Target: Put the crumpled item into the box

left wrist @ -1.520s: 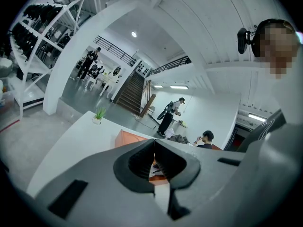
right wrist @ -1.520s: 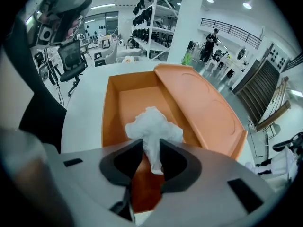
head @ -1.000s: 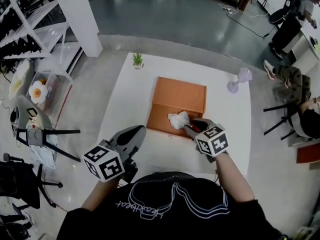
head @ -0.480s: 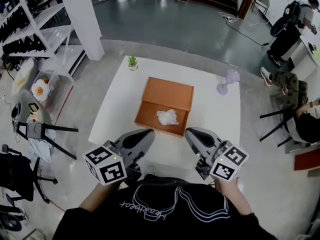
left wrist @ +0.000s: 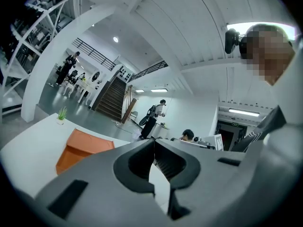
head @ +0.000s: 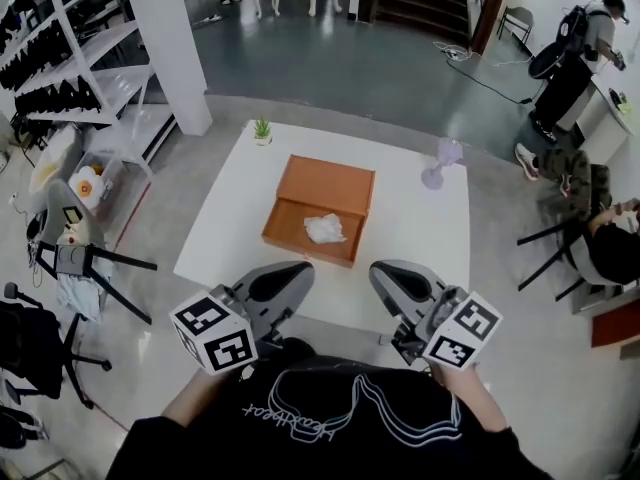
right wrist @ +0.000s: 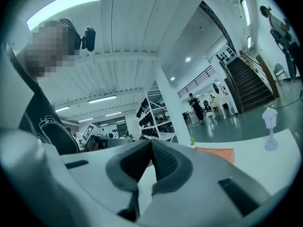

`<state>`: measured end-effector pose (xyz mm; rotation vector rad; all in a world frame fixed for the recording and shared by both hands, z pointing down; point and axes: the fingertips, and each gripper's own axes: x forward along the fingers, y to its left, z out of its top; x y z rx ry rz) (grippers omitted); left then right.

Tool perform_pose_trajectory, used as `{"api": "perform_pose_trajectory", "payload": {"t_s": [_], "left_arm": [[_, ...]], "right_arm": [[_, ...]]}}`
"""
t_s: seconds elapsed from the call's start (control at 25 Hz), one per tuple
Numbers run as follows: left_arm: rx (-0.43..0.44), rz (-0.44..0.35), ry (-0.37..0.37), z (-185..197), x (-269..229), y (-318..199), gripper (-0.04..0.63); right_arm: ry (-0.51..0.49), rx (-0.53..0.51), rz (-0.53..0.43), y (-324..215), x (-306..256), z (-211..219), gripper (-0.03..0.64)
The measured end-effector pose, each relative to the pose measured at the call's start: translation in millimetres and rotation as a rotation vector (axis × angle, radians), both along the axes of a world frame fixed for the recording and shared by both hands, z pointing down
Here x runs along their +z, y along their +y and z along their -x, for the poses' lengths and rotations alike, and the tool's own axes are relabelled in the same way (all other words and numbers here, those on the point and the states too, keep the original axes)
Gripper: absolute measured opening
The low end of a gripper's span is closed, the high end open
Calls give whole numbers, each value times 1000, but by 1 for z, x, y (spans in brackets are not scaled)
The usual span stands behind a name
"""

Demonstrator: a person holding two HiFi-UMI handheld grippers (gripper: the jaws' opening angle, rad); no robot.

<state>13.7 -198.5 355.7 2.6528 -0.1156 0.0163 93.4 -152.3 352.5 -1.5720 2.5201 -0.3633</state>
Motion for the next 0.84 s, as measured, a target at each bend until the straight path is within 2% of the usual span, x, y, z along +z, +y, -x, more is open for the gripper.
{"api": "perform_pose_trajectory", "payload": {"t_s": [0.28, 0.84], "left_arm": [[6, 6, 31, 0, -3, 8, 6], [15, 36, 11, -7, 12, -5, 6]], "right_arm": [[59, -10, 27, 6, 6, 5, 3], [111, -38, 71, -11, 20, 5, 3]]}}
